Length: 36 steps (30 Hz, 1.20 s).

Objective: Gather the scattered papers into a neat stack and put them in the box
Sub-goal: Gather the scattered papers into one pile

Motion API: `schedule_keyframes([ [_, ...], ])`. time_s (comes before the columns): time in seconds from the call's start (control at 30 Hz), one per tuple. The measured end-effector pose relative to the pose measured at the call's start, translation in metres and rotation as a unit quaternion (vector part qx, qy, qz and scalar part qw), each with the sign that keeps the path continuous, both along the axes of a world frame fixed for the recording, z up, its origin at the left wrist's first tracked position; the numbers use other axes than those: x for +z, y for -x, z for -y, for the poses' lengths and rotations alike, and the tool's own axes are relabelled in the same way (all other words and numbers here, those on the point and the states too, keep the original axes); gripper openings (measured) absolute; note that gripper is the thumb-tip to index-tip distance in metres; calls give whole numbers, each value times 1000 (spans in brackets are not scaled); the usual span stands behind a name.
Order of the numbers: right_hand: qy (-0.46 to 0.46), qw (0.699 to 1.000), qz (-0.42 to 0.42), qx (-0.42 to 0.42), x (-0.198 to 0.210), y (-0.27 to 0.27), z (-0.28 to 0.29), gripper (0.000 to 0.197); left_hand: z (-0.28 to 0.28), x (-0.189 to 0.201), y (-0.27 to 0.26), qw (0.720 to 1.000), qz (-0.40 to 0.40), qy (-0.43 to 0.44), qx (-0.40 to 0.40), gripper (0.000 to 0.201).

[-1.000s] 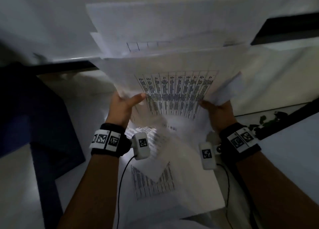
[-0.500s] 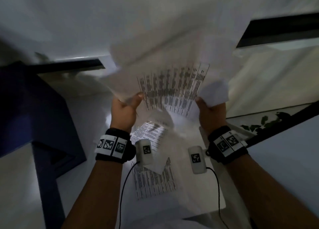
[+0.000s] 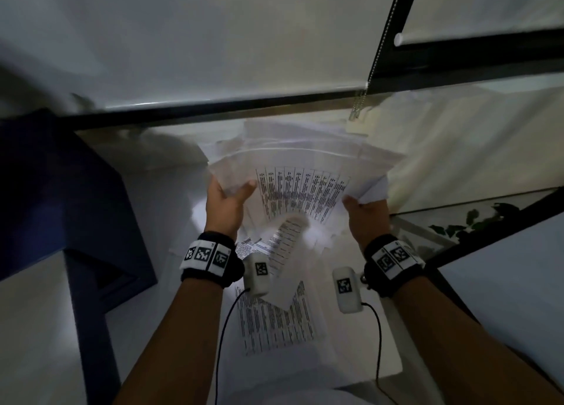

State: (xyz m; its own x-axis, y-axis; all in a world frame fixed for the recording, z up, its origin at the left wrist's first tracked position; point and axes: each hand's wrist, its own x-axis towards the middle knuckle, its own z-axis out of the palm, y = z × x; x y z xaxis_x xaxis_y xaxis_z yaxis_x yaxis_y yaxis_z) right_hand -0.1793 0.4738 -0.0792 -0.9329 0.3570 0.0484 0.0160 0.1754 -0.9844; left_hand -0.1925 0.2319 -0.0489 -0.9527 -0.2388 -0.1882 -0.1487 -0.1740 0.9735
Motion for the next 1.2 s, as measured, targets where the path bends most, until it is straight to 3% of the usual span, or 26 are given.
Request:
schedule_keyframes([
  [0.27,60,995,81,17,-14,19,7,28,4,-17,9,998,52,26,-31,60],
  [0.47,24,989,133,67,-21,26,13,39,-2,-25,10,995,75,41,-53,61],
  [0.57,10,986,155,62,-22,29,12,46,-7,-27,10,993,90,58,-47,55],
  [0.7,9,991,119,53,-5,27,6,28,-8,-21,9,995,64,76,-9,45],
  [0.8,-8,994,92,53,5,17,-14,25,-1,-17,7,996,32,78,-41,47],
  [0.9,-43,988,137,53,-26,1,-46,30,13,-41,6,991,70,106,-51,31],
  [0.97,-66,974,208,65,-45,-16,-55,41,30,-68,4,971,159,176,-9,33],
  [1.1,-34,952,304,21,-93,-52,-54,60,58,-112,-25,847,396,340,103,59],
  [1.2,-51,931,361,30,-145,-67,-56,77,48,-124,-42,825,454,316,118,100],
])
